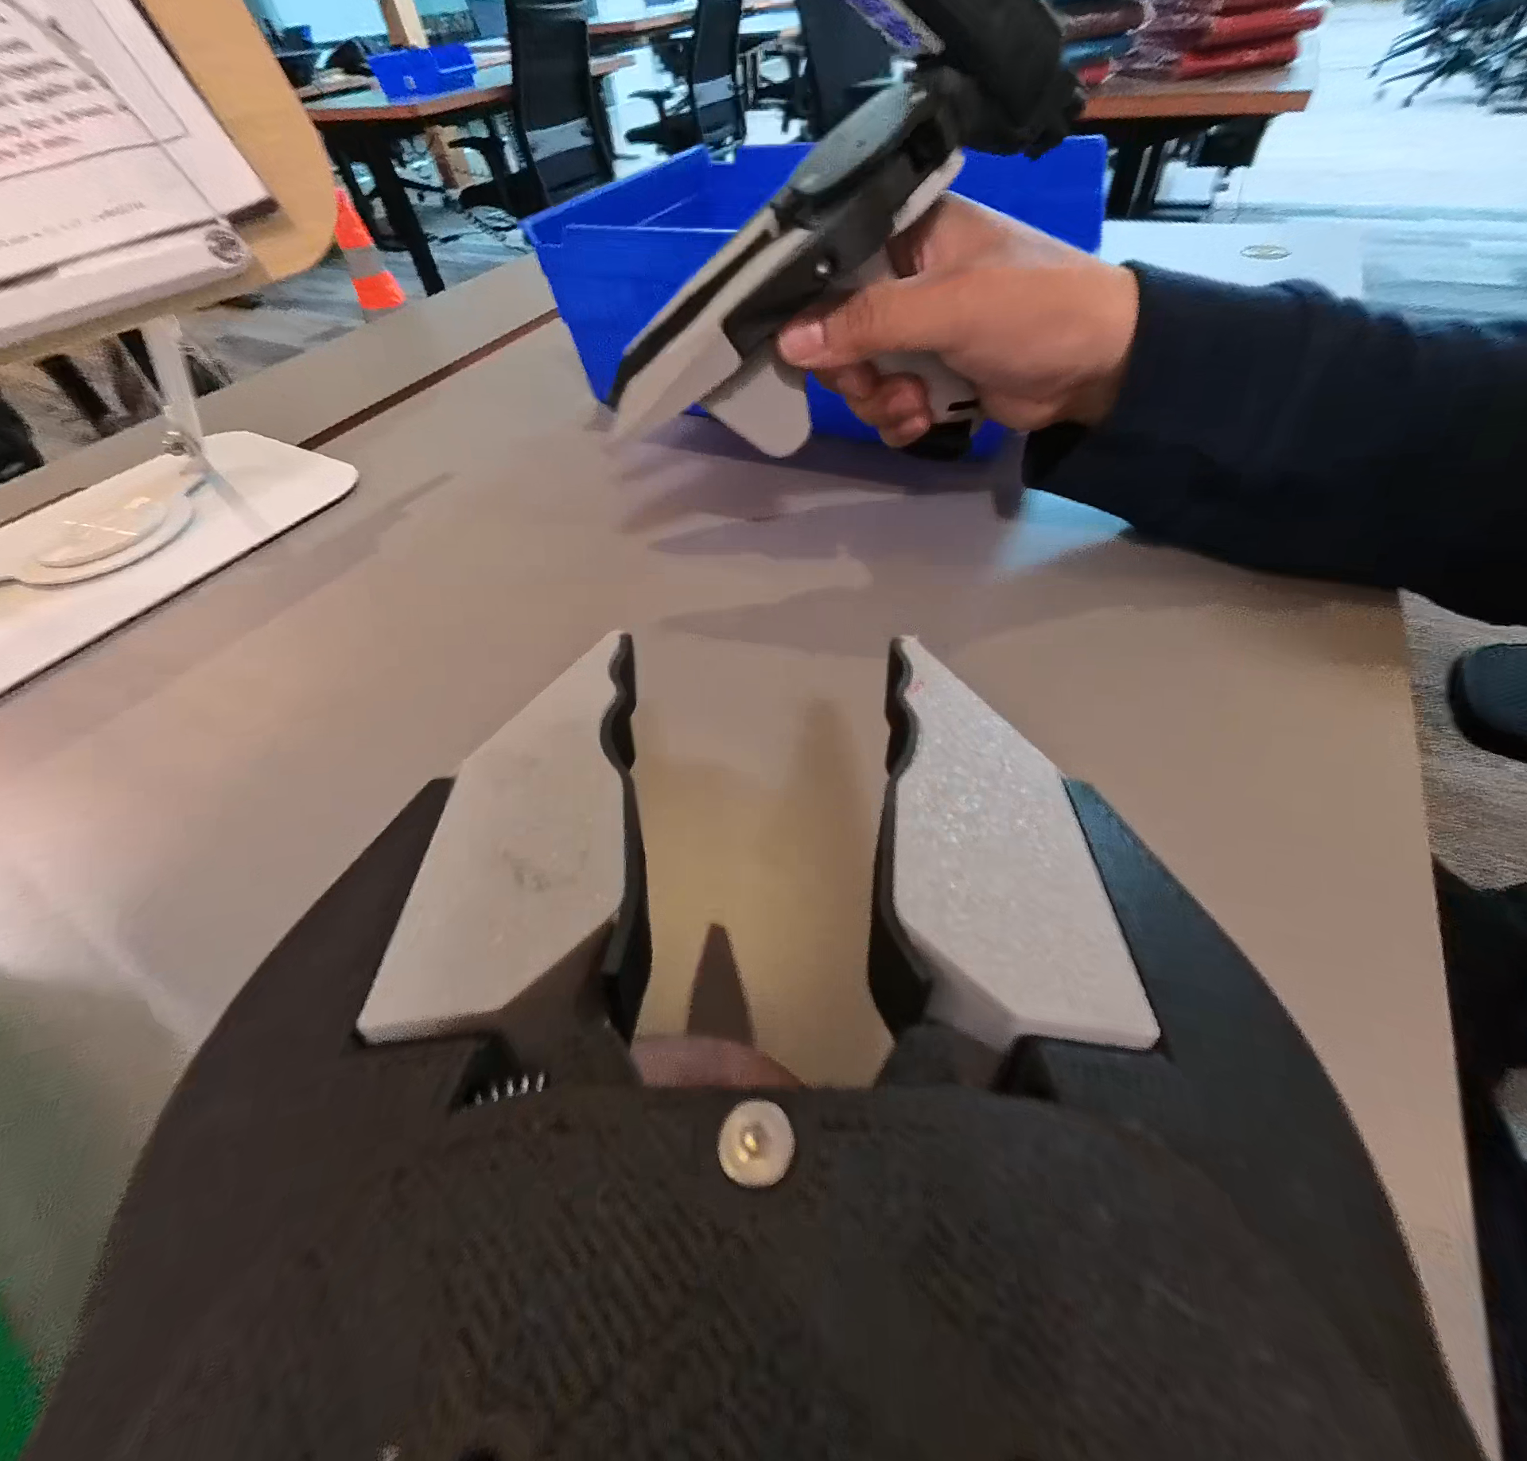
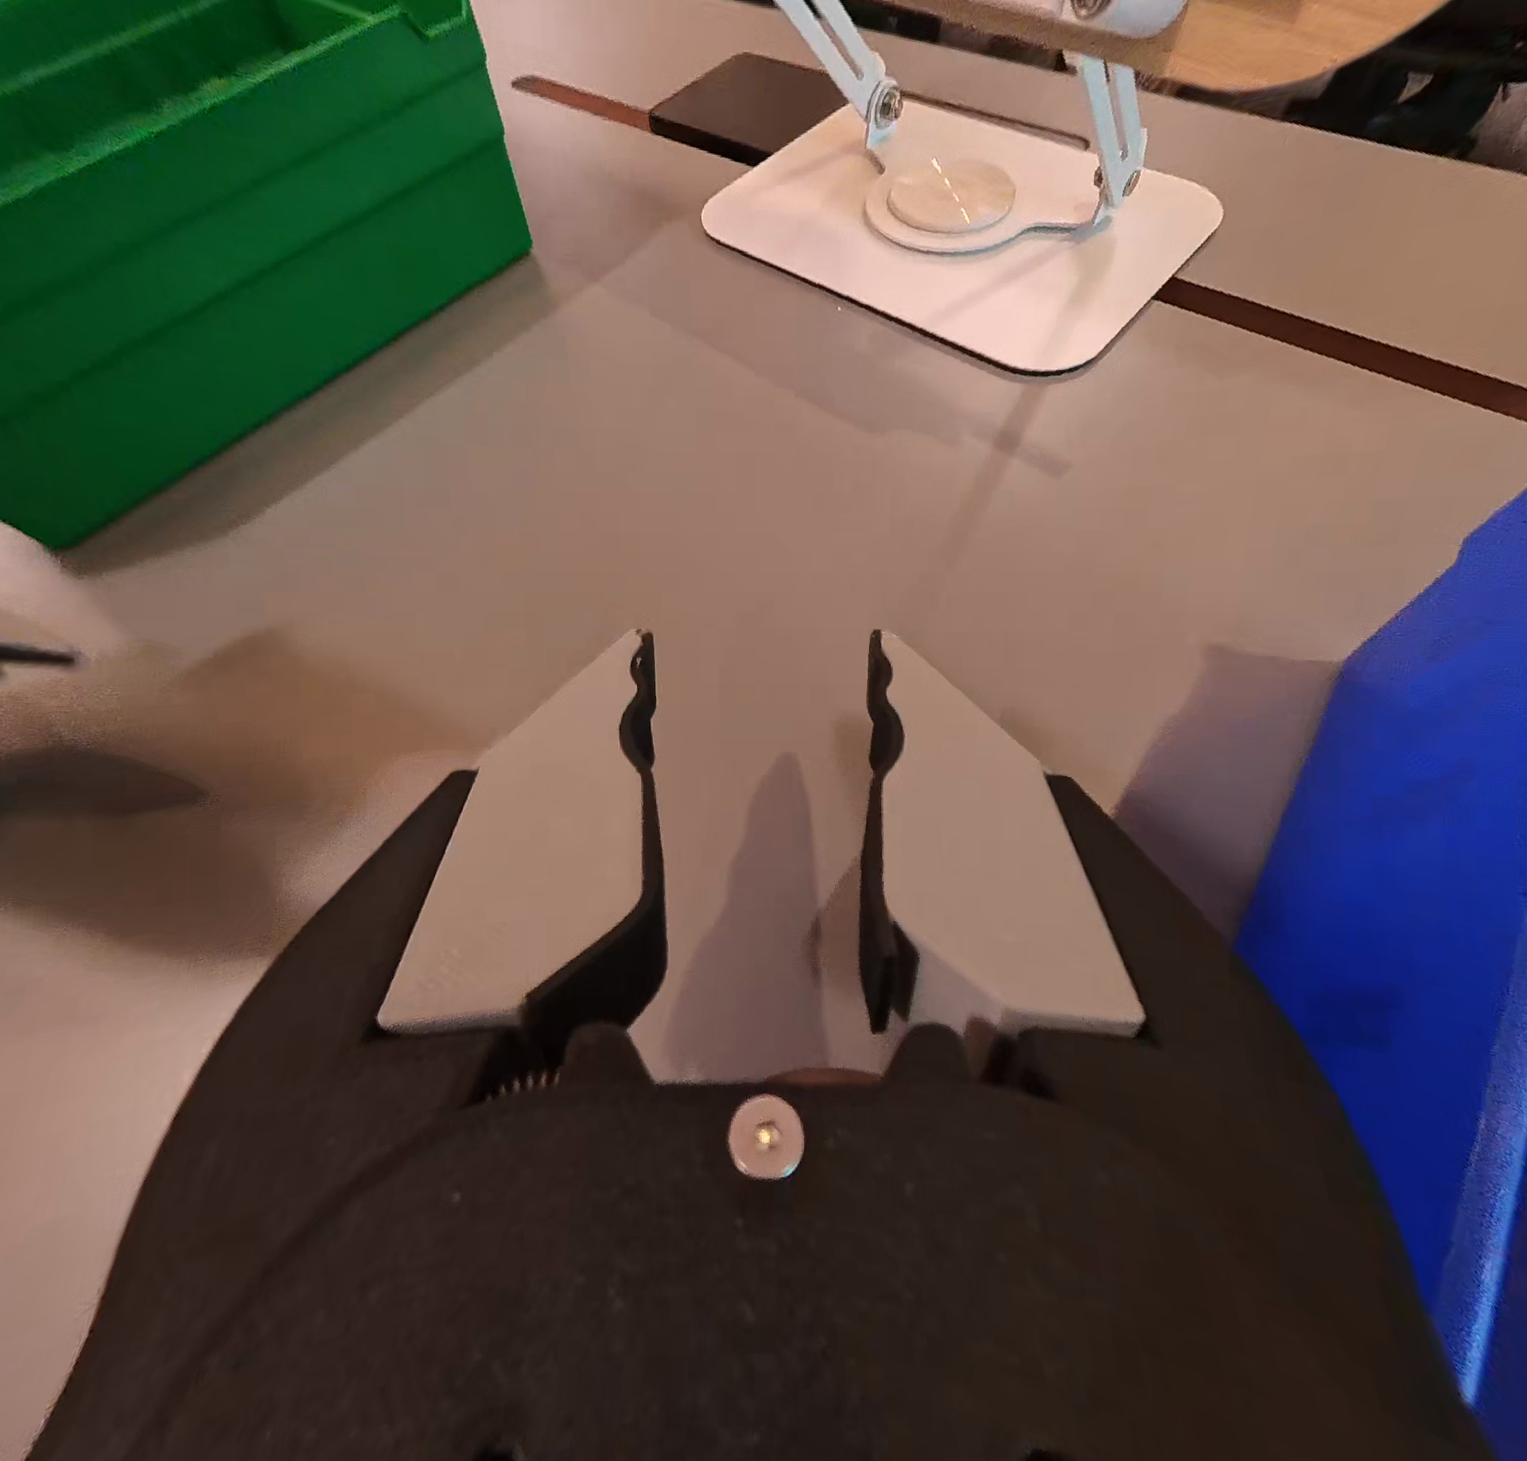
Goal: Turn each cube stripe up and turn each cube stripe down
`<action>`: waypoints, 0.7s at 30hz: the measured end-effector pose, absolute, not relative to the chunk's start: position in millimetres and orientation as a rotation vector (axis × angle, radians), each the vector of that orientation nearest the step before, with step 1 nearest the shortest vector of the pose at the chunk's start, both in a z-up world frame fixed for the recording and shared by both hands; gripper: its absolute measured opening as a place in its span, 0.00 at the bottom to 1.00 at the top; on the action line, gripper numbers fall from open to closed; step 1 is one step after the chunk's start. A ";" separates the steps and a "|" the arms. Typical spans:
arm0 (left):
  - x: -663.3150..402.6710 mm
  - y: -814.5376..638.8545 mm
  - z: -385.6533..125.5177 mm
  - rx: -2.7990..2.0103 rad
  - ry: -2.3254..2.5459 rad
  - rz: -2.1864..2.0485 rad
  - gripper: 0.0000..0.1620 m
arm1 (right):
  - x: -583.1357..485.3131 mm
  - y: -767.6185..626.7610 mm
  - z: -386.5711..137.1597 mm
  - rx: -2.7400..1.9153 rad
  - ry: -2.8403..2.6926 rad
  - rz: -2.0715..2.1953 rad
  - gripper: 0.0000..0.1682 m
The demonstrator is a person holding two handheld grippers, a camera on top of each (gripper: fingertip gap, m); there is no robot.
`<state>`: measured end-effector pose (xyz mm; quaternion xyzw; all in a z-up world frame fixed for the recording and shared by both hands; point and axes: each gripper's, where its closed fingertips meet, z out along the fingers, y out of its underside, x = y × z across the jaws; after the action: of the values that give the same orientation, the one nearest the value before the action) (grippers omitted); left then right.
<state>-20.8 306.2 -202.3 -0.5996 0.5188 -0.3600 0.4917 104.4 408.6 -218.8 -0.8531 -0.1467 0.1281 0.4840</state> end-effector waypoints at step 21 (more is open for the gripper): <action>-209.6 472.2 -194.7 -2.255 0.922 -0.278 0.41 | 60.7 386.6 -211.6 -2.006 -0.528 0.368 0.27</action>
<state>-209.6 472.2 -194.7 -0.8656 0.3537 -0.1067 0.3381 60.7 386.6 -211.6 -0.8276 -0.2177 0.1517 0.4946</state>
